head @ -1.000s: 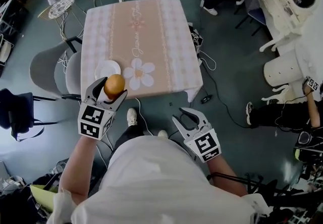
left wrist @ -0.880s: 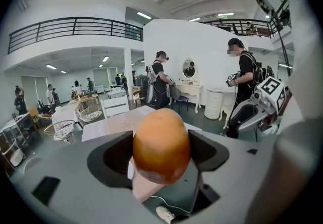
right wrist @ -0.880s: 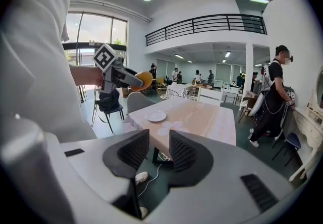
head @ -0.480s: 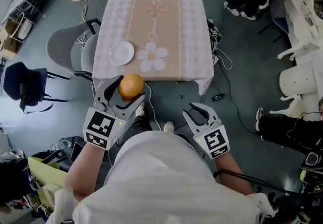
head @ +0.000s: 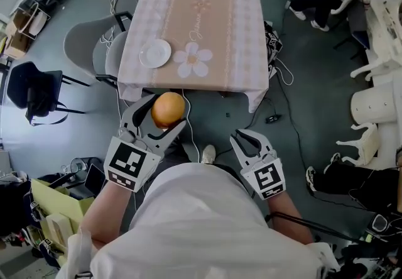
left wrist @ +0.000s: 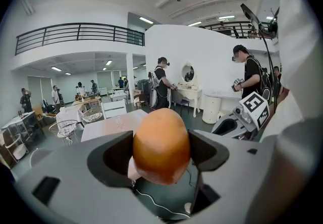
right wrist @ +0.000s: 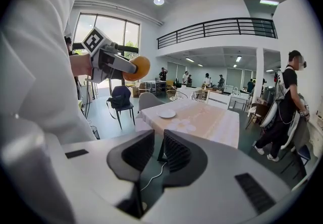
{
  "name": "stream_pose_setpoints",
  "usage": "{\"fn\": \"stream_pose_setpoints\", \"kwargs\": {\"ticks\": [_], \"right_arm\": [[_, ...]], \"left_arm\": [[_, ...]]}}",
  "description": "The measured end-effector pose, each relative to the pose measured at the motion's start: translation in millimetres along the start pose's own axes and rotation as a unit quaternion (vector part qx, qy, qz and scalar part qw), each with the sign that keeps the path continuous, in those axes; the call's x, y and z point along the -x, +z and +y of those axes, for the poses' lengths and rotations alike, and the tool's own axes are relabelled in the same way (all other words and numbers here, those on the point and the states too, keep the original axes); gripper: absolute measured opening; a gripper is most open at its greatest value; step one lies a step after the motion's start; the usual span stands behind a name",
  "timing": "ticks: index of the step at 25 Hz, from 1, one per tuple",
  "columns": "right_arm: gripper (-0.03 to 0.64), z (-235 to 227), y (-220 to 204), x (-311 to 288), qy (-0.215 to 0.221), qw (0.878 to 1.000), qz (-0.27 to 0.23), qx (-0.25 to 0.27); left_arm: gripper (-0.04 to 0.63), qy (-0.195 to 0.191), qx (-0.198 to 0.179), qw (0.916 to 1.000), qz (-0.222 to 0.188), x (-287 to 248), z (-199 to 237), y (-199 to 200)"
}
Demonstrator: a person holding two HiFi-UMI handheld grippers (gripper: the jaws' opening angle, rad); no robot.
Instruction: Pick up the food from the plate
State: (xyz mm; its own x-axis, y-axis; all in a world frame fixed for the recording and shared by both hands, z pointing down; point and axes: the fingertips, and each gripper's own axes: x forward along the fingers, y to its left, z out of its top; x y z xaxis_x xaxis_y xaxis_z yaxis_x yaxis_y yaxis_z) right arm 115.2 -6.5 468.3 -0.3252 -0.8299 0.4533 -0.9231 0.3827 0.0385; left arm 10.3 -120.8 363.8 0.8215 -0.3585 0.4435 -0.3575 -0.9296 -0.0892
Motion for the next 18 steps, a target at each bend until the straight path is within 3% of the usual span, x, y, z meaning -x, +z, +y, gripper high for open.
{"fn": "stream_pose_setpoints", "kwargs": {"ticks": [18], "right_arm": [[0.026,13.7,-5.1,-7.5,0.036,0.999,0.013,0.020]], "left_arm": [[0.353,0.015,0.003,0.9999,-0.003,9.7,-2.2,-1.2]]}}
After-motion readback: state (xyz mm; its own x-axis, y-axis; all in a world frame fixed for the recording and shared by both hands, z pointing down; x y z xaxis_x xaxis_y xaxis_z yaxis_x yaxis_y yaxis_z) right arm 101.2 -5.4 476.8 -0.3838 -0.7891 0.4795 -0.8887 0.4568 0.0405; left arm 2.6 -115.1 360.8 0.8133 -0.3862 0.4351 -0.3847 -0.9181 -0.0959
